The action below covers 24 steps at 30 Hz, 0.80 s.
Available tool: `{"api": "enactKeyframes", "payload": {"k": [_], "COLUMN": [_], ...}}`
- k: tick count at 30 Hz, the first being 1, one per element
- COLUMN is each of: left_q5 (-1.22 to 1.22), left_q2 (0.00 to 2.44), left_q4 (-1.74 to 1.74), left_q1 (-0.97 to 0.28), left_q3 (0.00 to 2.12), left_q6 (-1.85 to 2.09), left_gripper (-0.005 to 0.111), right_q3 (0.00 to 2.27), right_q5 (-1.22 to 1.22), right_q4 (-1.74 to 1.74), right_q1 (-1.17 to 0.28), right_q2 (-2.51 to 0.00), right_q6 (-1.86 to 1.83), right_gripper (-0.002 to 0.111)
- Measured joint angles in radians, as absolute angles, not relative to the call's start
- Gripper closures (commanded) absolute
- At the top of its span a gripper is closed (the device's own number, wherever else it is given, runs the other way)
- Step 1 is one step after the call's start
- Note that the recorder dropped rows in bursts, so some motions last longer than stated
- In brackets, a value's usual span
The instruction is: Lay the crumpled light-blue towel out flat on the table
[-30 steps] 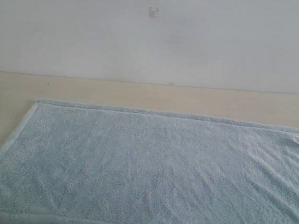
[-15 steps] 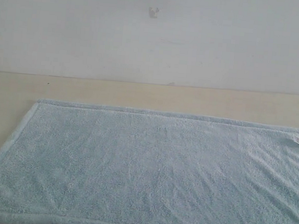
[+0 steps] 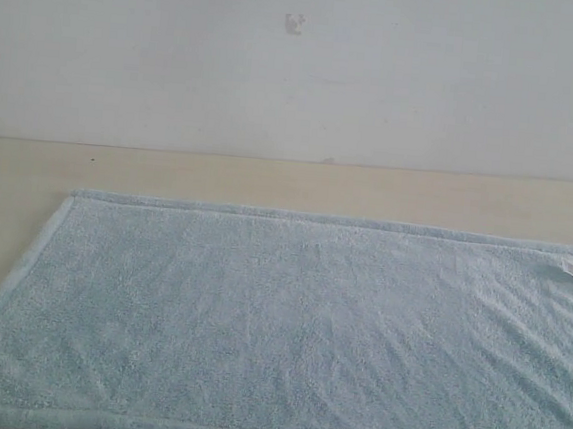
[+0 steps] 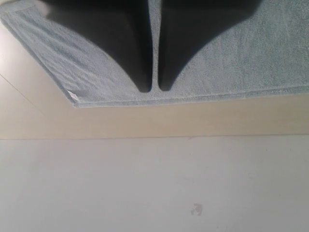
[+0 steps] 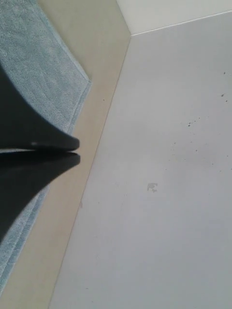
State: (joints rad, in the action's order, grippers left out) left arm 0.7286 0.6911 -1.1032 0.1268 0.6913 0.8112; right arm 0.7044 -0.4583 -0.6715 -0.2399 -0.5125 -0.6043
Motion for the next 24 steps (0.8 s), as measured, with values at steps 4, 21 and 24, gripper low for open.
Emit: {"api": "enactKeyframes", "payload": {"k": [4,21,24], "left_q5": [0.729,0.729,0.707], "left_q2": [0.691,0.676,0.619], "left_q4": [-1.103,-1.103,-1.099], "left_q1": [0.127,0.127,0.127], "left_q3": [0.691,0.691,0.691], "left_q6": [0.811,0.811,0.811], "left_gripper": [0.103,0.103,0.103], "right_q3": [0.704,0.667,0.578], "right_q5": [-0.46,-0.387,-0.291], "right_q4": [-0.672,-0.669,-0.542], "right_q1": [-0.24,-0.24,-0.24], "right_q2": [-0.512,-0.508,-0.477], "right_q6": [-0.602,-0.552,-0.36], "right_gripper": [0.108,0.108,0.108]}}
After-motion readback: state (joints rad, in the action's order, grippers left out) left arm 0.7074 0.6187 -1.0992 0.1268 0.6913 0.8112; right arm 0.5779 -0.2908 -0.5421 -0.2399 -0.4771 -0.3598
